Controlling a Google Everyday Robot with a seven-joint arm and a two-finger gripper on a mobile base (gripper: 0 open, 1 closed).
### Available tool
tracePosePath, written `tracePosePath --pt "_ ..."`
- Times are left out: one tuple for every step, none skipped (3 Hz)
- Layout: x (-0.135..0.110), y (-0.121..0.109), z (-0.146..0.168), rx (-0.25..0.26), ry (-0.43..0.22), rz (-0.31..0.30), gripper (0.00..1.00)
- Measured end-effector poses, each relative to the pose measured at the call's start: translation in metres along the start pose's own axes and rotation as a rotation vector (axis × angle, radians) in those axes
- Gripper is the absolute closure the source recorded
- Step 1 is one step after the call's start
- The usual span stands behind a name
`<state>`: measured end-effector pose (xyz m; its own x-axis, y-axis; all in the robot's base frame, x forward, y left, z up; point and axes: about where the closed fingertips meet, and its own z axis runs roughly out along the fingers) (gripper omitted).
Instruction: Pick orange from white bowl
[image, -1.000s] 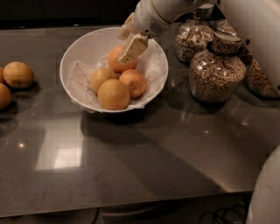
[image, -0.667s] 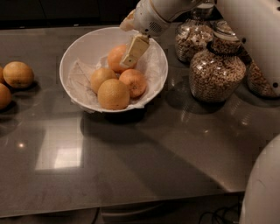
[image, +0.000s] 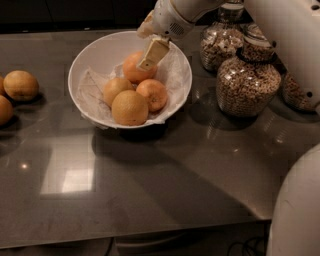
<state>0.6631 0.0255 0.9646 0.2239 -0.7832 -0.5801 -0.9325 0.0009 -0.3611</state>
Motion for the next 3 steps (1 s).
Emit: tracePosePath --pt "0.002 -0.003 0.002 0.003 0.009 -0.005 0.32" --pt "0.007 -0.004 0.012 -0.011 0.013 -0.008 0.31" --pt "0.011 0.000 0.027 -0.051 0.017 -0.006 0.32"
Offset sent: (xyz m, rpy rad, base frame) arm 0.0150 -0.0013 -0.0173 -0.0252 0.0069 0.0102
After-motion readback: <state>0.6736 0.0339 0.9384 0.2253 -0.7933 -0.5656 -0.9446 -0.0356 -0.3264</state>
